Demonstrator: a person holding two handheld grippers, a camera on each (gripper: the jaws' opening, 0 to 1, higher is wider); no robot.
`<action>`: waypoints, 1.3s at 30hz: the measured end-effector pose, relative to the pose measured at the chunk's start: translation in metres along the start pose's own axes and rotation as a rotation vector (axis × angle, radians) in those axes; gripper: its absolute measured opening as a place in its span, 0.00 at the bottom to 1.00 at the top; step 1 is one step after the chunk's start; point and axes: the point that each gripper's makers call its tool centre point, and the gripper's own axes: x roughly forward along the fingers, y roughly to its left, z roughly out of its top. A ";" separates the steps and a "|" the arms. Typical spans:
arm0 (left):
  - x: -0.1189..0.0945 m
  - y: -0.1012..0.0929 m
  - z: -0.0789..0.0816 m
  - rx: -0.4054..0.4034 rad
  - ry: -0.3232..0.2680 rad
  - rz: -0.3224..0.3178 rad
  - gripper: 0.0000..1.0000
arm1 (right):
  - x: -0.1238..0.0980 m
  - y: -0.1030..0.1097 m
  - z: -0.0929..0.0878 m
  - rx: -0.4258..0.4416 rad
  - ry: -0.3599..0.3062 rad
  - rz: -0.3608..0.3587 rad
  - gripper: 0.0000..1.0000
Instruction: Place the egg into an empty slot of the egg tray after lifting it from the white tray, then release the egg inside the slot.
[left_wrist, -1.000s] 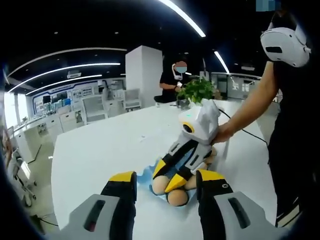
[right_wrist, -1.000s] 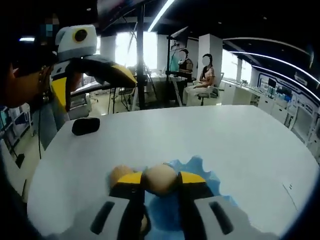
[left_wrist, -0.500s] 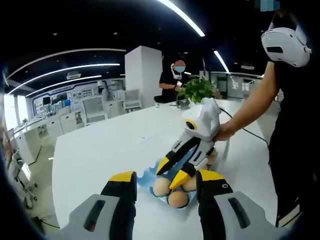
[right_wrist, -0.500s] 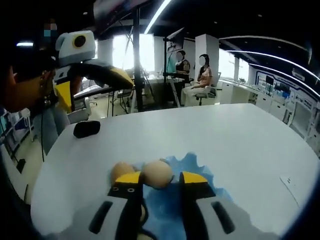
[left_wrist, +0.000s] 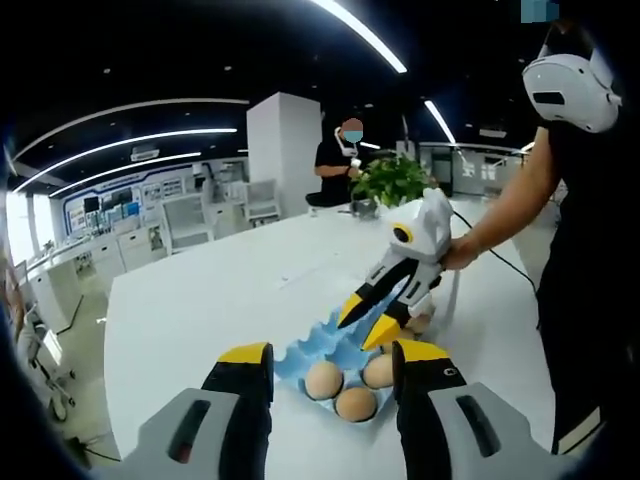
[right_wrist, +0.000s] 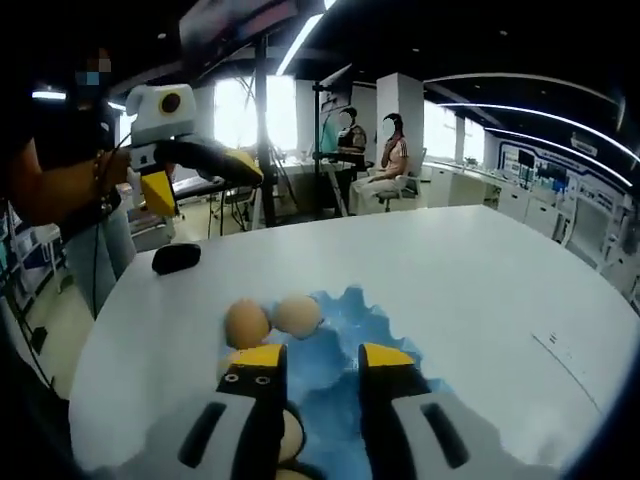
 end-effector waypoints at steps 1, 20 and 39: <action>0.000 0.000 0.001 0.000 -0.003 0.000 0.48 | -0.002 -0.001 0.000 0.003 -0.006 -0.006 0.28; 0.001 0.001 0.004 0.005 -0.007 -0.002 0.48 | -0.058 -0.024 -0.026 0.029 0.018 -0.098 0.28; 0.001 0.000 0.006 0.009 -0.006 0.001 0.48 | -0.120 -0.047 -0.061 0.053 0.059 -0.207 0.27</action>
